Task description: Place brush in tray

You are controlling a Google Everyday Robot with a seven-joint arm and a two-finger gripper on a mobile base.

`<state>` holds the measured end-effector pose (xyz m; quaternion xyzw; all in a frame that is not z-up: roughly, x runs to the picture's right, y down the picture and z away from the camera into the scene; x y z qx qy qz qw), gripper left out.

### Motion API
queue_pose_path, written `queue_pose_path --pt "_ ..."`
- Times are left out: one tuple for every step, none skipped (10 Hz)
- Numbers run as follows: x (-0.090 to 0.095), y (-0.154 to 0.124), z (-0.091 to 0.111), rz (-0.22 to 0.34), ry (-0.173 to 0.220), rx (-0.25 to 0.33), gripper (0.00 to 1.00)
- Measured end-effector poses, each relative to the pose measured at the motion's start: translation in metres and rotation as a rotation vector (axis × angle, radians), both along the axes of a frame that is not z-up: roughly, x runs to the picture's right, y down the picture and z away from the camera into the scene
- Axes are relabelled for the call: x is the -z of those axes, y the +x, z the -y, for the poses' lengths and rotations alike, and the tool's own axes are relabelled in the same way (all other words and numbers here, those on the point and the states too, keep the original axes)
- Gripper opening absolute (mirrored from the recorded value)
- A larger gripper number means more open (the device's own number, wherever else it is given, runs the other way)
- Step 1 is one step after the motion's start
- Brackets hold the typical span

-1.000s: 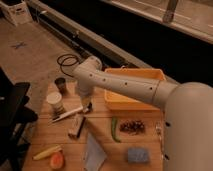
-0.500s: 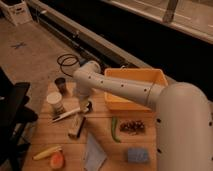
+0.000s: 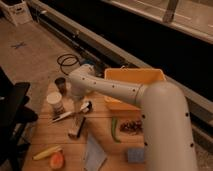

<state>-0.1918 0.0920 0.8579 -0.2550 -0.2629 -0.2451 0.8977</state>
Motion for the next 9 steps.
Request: queue_pose_path --pt "-0.006 -0.007 -0.003 0.009 -0.012 0.003 0.65" --pt "-0.012 -0.014 -0.007 0.019 -0.027 0.005 0.65" --pt "-0.019 -0.018 -0.013 0.025 -0.043 0.005 0.65" --pt "-0.022 -0.020 -0.016 0.027 -0.054 0.005 0.65" --pt "-0.027 -0.020 -0.023 0.029 -0.075 0.002 0.65" --pt "-0.032 -0.021 -0.031 0.030 -0.089 0.001 0.65" --pt "-0.033 -0.022 -0.035 0.029 -0.098 0.003 0.62" --pt "-0.034 -0.021 -0.040 0.025 -0.107 0.003 0.53" --pt "-0.034 -0.019 -0.044 0.015 -0.113 0.008 0.41"
